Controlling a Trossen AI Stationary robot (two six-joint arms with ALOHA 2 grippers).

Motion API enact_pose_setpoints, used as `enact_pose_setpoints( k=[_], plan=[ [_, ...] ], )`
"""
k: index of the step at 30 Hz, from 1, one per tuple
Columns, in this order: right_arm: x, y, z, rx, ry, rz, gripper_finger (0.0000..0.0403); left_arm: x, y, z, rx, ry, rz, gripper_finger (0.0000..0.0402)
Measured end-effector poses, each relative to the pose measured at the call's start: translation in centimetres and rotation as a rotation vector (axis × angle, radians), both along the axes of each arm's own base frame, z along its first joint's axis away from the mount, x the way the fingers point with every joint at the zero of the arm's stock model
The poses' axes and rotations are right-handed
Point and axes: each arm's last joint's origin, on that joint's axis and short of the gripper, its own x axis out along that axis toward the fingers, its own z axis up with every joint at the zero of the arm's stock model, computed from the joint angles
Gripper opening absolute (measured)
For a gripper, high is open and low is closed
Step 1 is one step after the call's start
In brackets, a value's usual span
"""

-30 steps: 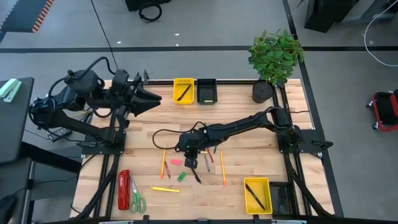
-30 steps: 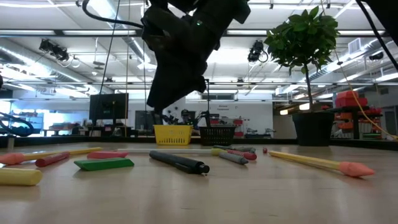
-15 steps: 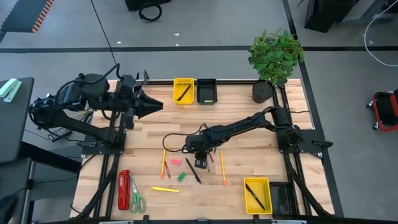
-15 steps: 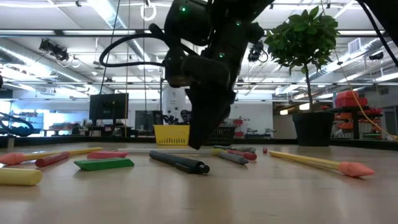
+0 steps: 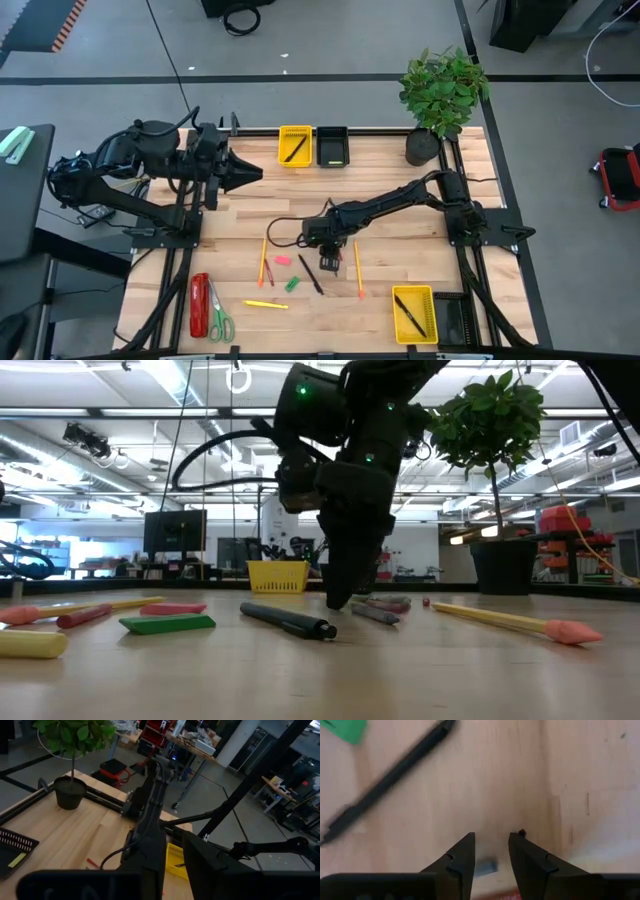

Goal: Sort crayons/erasers/pens/pencils in bins
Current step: Put the white pencil into the bottom black bin

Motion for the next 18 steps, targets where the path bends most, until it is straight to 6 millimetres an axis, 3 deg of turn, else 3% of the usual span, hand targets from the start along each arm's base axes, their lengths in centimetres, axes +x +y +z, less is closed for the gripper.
enact_pose_setpoints(
  k=[14, 18],
  plan=[
    [-0.26, -0.27, -0.26, 0.072, 0.037, -0.034, 0.0126, -0.26, 0.01, -0.90, 0.014, 0.096, -0.003, 0.0063],
    [-0.51, -0.27, 0.51, 0.083, 0.038, -0.036, 0.0126, -0.26, 0.01, -0.89, 0.017, 0.096, -0.003, 0.0059]
  ],
)
